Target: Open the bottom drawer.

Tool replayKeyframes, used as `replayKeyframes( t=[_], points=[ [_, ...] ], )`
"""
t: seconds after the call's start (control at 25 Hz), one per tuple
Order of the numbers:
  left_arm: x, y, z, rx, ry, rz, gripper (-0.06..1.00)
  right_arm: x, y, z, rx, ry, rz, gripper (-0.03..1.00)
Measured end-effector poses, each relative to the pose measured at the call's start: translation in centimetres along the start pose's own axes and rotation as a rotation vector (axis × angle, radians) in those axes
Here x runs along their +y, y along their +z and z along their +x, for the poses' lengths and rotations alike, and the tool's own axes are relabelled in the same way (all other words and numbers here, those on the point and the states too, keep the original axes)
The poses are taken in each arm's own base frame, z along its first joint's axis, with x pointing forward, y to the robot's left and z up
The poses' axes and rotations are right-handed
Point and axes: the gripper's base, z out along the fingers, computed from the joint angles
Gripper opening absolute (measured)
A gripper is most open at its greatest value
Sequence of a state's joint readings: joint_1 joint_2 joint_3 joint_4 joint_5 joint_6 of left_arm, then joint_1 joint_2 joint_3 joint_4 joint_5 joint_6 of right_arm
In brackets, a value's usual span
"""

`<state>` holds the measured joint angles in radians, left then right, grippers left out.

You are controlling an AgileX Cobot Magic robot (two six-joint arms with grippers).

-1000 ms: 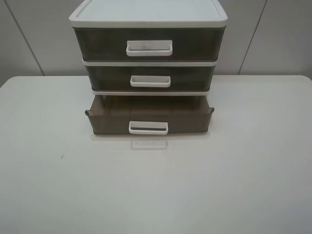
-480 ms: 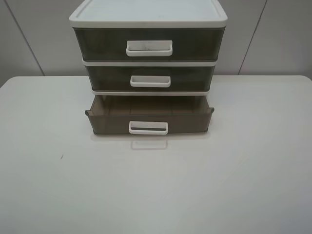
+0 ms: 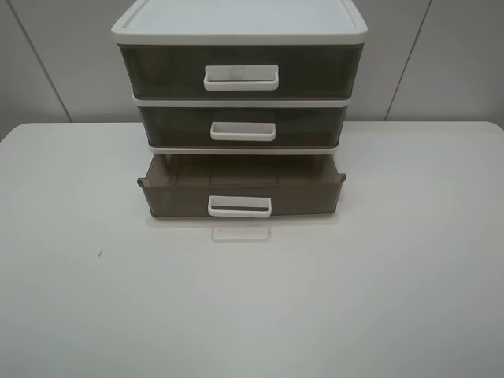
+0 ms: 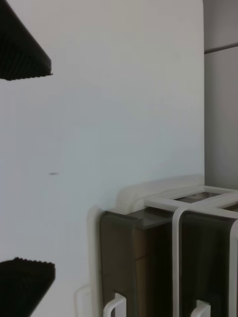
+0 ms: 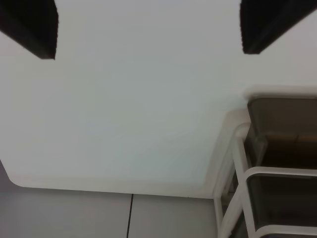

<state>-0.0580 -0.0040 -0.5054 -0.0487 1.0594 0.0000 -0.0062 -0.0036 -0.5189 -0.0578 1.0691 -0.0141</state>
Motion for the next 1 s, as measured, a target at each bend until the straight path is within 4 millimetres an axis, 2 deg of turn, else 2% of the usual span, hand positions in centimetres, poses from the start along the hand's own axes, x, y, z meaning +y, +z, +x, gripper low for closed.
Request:
replayKeyframes(
  t=[1.0],
  points=[
    [0.00,0.00,0.00,0.000,0.000,0.000,0.74,0.00,0.00,-0.01,-0.001,0.002,0.000,0.73]
  ],
)
